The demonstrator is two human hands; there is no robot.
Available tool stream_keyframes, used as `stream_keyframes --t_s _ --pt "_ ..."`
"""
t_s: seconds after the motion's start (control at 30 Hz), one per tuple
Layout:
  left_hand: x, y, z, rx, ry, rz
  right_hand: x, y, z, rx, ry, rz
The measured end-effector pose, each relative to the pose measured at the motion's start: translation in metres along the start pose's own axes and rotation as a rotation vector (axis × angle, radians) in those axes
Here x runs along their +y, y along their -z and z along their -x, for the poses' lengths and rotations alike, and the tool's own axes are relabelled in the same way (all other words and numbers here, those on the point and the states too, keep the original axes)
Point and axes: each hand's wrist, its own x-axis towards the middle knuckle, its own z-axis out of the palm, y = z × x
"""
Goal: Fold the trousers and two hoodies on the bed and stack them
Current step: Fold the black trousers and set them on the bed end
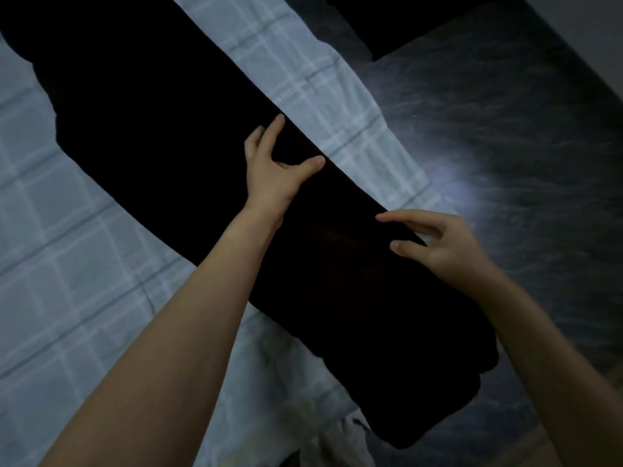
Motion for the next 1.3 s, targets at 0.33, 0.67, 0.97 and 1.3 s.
stream_keyframes --t_s 0.33,0.67,0.97,1.3 --pt "0.006 0.002 0.036 -0.198 -0.108 -0.276 0.017 0.025 0.038 -0.295 -0.174 0.024" --pt "-0.019 -0.038 0.143 -0.38 -0.428 -0.998 0.047 0.051 0.08 0.1 -0.192 -0.112" --pt "-0.024 -0.045 0.138 -0.352 -0.543 -1.056 0.085 0.056 0.108 0.159 -0.107 -0.04" --pt "-0.029 -0.054 0.135 -0.379 -0.562 -1.07 0.107 0.038 0.121 0.282 -0.199 0.015"
